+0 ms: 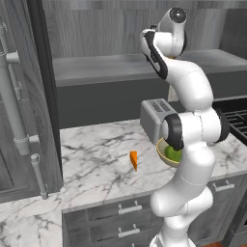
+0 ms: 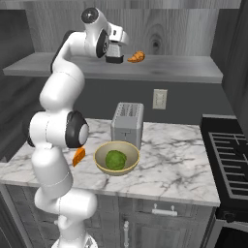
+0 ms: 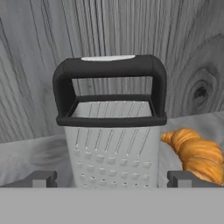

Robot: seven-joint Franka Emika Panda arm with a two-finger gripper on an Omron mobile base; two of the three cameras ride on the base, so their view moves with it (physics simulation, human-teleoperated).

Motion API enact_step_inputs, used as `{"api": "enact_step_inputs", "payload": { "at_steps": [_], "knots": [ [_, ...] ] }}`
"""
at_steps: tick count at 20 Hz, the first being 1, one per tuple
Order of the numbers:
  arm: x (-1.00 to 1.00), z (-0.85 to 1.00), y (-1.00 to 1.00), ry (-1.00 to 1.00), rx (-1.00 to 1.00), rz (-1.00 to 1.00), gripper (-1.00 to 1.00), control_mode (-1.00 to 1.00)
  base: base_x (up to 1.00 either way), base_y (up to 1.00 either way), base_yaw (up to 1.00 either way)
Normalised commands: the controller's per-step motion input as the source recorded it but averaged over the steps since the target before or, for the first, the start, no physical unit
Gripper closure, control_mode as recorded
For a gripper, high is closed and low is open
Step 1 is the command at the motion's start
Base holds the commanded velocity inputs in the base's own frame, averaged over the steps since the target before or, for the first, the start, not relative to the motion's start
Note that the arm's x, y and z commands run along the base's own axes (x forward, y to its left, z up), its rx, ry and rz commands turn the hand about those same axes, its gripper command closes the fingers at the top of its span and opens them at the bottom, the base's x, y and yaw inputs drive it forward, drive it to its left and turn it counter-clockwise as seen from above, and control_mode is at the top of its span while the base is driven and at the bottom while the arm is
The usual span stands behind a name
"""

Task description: Pick the cheese from the fridge and the cheese grater from the cabinet and place them next to the salad bowl.

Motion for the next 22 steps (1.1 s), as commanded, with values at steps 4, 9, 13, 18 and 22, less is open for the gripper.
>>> {"api": "enact_step_inputs", "payload": {
  "at_steps": [4,9,13,18,22],
  "knots": [
    [0.15,0.0,0.0,0.0,0.0,0.0,-1.0,-1.0,0.0,0.0,0.0],
    [0.09,0.0,-0.03,0.0,0.0,0.0,-1.0,-1.0,0.0,0.0,0.0],
    [0.05,0.0,-0.06,-0.02,0.0,-0.01,-1.0,-1.0,0.0,0.0,0.0],
    [0.03,0.0,-0.05,-0.03,0.0,-0.01,-1.0,-1.0,0.0,0.0,0.0],
    [0.0,0.0,-0.06,-0.06,0.0,-0.01,-1.0,-1.0,0.0,0.0,0.0]
  ]
}}
